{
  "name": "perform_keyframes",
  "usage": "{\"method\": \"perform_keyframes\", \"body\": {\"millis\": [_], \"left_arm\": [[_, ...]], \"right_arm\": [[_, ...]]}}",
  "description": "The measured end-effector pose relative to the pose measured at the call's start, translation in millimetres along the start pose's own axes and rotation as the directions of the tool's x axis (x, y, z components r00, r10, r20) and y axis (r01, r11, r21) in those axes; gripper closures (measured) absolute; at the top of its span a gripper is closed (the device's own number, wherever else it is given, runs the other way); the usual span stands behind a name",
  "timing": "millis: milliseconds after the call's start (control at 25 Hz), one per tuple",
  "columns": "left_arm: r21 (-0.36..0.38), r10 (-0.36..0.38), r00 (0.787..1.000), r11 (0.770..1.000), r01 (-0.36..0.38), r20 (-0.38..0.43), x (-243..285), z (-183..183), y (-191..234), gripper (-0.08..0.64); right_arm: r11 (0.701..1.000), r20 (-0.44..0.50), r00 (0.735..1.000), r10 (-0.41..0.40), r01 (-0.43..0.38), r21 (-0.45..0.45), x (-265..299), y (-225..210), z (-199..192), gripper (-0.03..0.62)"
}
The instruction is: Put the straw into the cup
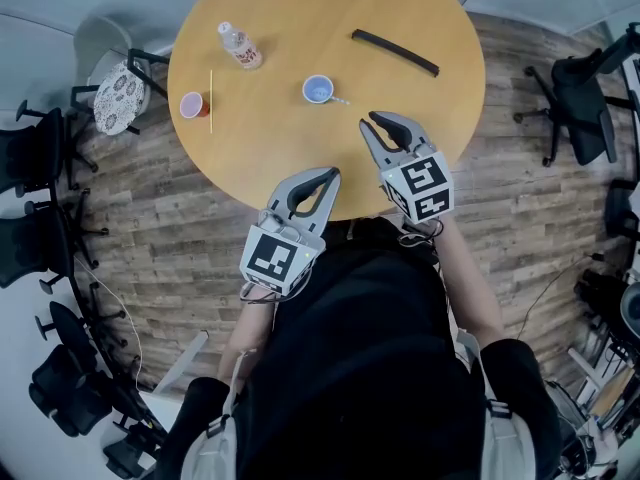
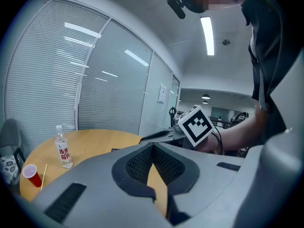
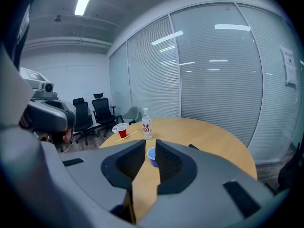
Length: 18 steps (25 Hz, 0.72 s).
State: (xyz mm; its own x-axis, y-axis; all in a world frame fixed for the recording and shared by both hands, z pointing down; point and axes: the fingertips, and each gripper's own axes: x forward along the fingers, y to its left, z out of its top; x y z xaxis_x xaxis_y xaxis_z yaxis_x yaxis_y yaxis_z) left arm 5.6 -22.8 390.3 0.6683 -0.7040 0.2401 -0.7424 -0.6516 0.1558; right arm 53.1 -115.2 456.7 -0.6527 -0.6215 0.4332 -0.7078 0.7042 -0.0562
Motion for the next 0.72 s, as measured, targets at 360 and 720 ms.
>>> {"method": "perform_keyframes", "body": {"millis": [360, 720], "left_arm": [[0.003, 0.025, 1.000, 1.000, -0.025, 0.002, 3.0, 4.9, -28.1, 0.549], [-0.033, 0.056, 0.998, 0.998, -0.057, -0.042, -0.5, -5.6, -47.3, 0.549]], "right_arm": [[0.999, -0.007, 0.999, 0.053, -0.053, 0.003, -40.0, -3.1, -9.5, 0.549], [0.993, 0.008, 0.993, 0.119, -0.118, -0.015, -72.8, 6.5, -23.2, 0.561]]}}
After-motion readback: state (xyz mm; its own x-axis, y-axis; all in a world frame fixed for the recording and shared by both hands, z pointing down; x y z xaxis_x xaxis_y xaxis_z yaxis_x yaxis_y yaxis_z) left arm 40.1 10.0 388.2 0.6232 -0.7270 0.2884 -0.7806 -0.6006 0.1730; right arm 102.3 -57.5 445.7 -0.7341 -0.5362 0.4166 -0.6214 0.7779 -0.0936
